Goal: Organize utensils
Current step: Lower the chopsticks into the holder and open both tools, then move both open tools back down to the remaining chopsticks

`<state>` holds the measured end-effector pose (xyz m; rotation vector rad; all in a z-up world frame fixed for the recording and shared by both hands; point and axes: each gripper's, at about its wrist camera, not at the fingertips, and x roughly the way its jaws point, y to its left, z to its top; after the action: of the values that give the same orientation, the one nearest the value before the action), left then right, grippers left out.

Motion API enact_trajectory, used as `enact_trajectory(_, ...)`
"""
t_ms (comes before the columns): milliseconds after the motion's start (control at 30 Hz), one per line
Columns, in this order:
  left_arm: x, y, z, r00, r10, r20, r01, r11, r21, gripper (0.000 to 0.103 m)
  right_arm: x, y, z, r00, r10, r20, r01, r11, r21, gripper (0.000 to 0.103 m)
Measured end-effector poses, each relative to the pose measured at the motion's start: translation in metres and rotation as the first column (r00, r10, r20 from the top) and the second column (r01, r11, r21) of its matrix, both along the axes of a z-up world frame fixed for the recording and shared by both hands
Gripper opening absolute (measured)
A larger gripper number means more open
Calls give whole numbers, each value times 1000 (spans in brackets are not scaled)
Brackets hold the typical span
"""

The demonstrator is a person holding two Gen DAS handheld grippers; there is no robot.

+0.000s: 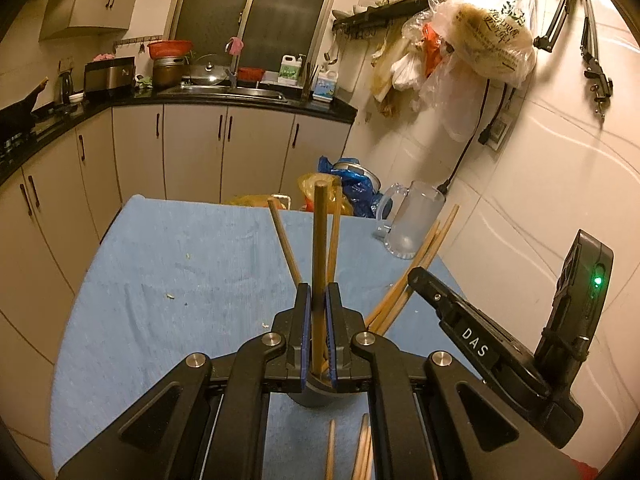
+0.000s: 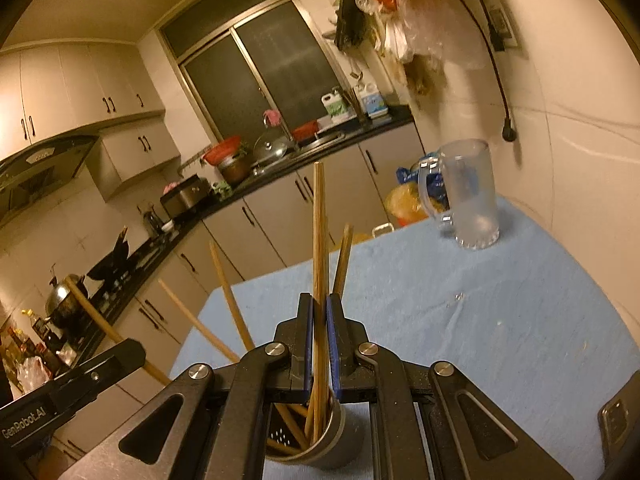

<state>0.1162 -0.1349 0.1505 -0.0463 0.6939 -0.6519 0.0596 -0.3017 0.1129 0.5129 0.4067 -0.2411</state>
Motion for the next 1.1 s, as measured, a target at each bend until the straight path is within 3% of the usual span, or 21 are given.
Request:
enact_trajectory(200,2,3,-1,1000,15,-12,-15,1000,2,7,-2,-3,-3,1000,22,-15,-21,999,26,10)
enact_trajectory(333,0,6,0,999,31,-15,-32,999,-3,19,-10,-5,0,999,31,-9,-30,999,34,17)
enact_trajectory(633,-31,31,-4,999,48,-2,-48,999,-14,24,-54,0,0,998,54,-14,-53,997,52,18)
enact_trajectory(900,-79,60,-71,995,46,-84,-41,997,61,27,-101,20,-45,987,110,-114,-98,989,111,21)
enact_trajectory(1100,-95,76,-122,976,53,-211,-33,995,97,27,-123,33,-87,964,148,-223,-106,976,189,21)
